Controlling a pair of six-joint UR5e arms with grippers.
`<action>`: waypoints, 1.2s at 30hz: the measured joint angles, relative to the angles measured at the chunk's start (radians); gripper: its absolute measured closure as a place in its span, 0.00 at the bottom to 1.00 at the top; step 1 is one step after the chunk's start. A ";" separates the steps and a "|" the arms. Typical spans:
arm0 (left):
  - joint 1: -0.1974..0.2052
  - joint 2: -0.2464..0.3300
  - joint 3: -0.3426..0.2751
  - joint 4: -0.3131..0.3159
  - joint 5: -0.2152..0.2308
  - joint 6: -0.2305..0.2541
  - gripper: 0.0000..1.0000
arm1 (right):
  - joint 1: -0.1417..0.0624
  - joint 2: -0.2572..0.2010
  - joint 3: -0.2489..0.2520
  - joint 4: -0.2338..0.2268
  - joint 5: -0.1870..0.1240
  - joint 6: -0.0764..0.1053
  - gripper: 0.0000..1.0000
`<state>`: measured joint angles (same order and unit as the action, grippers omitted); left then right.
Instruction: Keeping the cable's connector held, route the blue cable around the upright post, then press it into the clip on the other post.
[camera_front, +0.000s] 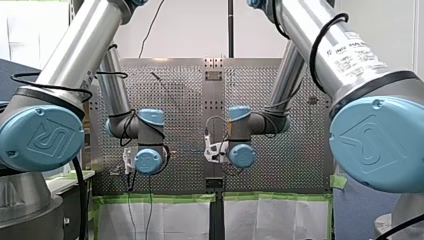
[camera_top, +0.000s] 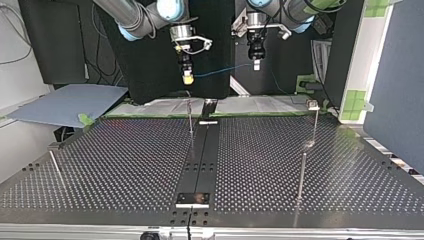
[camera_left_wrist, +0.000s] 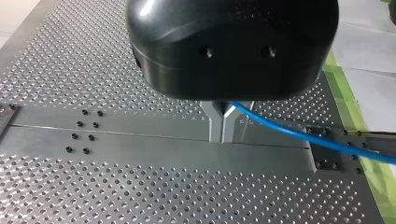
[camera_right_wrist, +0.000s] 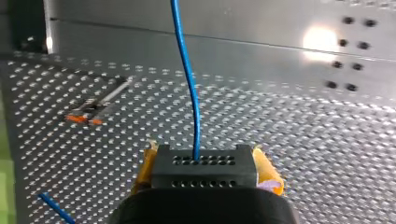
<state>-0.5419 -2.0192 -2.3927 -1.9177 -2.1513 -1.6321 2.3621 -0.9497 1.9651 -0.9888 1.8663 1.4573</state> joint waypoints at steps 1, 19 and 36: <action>0.000 0.000 0.000 0.000 0.000 0.000 1.00 | 0.000 0.008 -0.008 0.008 0.002 0.000 1.00; 0.000 0.000 0.001 -0.004 -0.004 0.004 1.00 | -0.001 0.117 -0.048 0.160 0.006 -0.001 1.00; 0.024 0.132 0.017 -0.142 -0.029 0.013 1.00 | 0.019 -0.006 -0.092 0.281 -0.049 0.093 1.00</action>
<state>-0.5179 -1.8871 -2.3752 -2.0601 -2.1806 -1.6195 2.3806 -0.9556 1.8730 -0.7074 1.8170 1.5504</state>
